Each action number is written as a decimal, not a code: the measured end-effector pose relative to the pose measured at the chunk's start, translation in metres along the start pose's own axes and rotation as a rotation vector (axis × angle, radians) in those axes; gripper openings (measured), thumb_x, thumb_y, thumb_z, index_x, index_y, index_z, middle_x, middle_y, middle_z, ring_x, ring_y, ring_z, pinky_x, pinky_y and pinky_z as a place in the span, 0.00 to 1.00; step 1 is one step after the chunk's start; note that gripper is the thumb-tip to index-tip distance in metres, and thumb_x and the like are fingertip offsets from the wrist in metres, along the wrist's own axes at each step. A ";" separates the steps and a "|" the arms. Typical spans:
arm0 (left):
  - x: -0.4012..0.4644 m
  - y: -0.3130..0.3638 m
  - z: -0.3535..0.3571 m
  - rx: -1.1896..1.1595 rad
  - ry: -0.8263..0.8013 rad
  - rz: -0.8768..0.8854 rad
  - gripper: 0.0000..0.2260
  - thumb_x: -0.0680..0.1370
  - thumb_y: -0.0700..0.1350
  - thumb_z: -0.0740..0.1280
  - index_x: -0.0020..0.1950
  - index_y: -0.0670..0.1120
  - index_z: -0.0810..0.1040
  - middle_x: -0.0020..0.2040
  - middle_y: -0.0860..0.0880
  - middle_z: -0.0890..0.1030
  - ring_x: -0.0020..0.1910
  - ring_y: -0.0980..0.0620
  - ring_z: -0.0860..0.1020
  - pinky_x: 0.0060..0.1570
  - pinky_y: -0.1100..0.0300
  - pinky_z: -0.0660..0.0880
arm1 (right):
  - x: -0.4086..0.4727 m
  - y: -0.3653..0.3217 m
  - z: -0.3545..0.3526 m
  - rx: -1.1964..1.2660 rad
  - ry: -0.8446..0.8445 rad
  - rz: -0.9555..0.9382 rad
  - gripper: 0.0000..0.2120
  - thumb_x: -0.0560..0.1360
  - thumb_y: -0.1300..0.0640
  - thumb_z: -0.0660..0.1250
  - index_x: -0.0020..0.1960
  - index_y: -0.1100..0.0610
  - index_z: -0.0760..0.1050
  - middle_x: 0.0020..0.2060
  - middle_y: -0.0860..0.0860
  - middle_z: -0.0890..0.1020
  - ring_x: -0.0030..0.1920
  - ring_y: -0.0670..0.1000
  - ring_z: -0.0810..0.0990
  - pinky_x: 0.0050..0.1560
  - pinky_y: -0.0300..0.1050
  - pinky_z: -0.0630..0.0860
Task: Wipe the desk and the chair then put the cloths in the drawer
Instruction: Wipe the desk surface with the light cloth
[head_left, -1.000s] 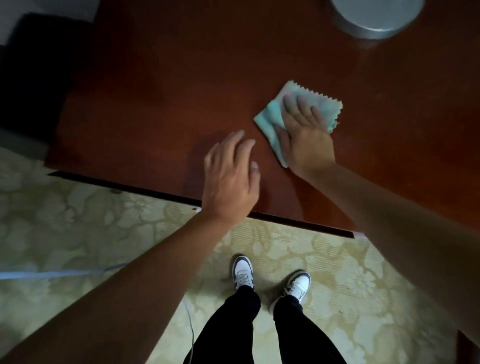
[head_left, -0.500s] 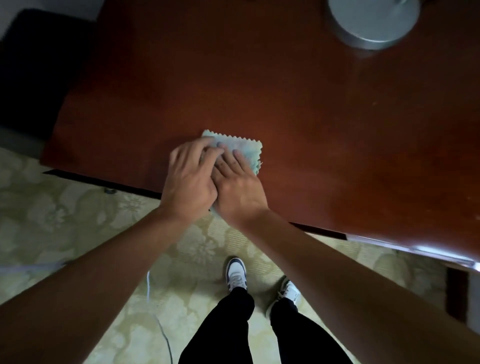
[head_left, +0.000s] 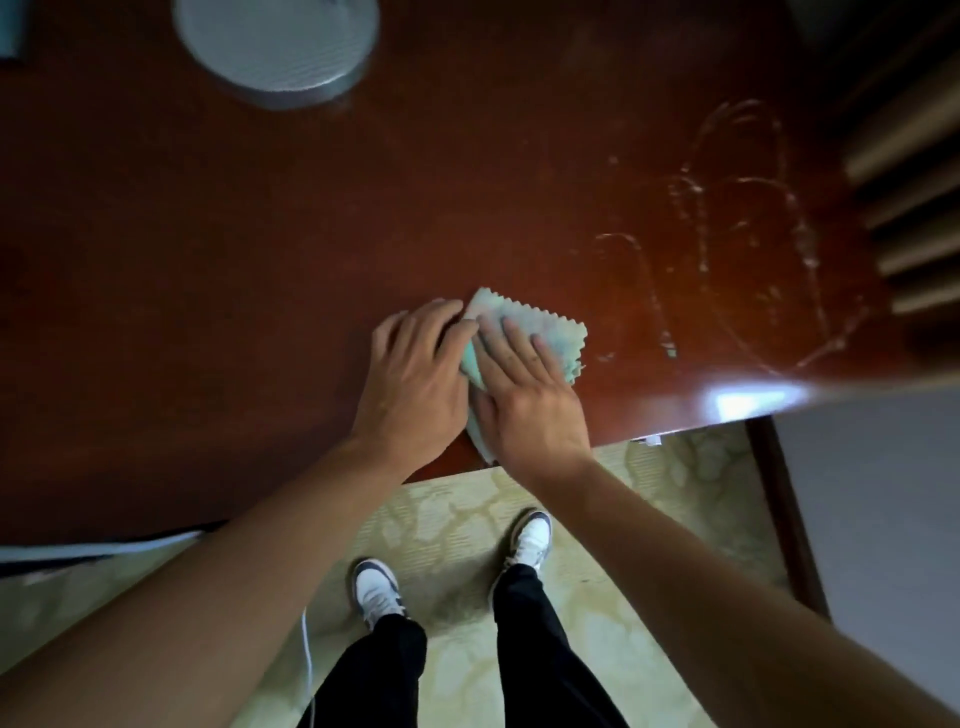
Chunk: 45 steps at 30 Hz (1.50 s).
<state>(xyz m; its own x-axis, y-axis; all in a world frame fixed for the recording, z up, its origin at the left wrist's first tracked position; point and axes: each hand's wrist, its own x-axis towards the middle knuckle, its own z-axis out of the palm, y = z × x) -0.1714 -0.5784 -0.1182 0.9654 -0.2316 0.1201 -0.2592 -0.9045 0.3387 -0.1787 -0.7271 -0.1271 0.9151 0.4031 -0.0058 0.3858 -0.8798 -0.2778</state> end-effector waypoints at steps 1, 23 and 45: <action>0.013 0.019 0.010 0.006 -0.009 0.014 0.18 0.74 0.41 0.60 0.63 0.43 0.76 0.66 0.44 0.75 0.68 0.45 0.73 0.66 0.46 0.66 | -0.006 0.027 -0.007 0.006 0.039 0.028 0.22 0.82 0.52 0.55 0.74 0.59 0.66 0.74 0.54 0.67 0.76 0.55 0.62 0.76 0.55 0.58; 0.083 0.124 0.081 0.091 0.080 -0.128 0.18 0.79 0.46 0.57 0.67 0.41 0.73 0.69 0.43 0.74 0.72 0.45 0.68 0.69 0.47 0.64 | -0.047 0.155 -0.031 0.006 0.080 0.128 0.25 0.82 0.51 0.55 0.76 0.60 0.63 0.75 0.56 0.65 0.77 0.57 0.59 0.75 0.57 0.59; 0.083 0.123 0.078 0.067 0.038 -0.097 0.18 0.78 0.46 0.60 0.67 0.44 0.73 0.69 0.43 0.73 0.72 0.44 0.67 0.68 0.46 0.63 | -0.035 0.247 -0.062 0.002 0.192 0.438 0.22 0.81 0.58 0.59 0.72 0.64 0.68 0.73 0.59 0.67 0.75 0.60 0.63 0.76 0.57 0.58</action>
<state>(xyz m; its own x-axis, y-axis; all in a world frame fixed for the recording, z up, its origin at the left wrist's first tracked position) -0.1207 -0.7366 -0.1399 0.9837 -0.1291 0.1254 -0.1606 -0.9442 0.2875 -0.1084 -0.9747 -0.1358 0.9967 -0.0594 0.0545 -0.0412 -0.9561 -0.2901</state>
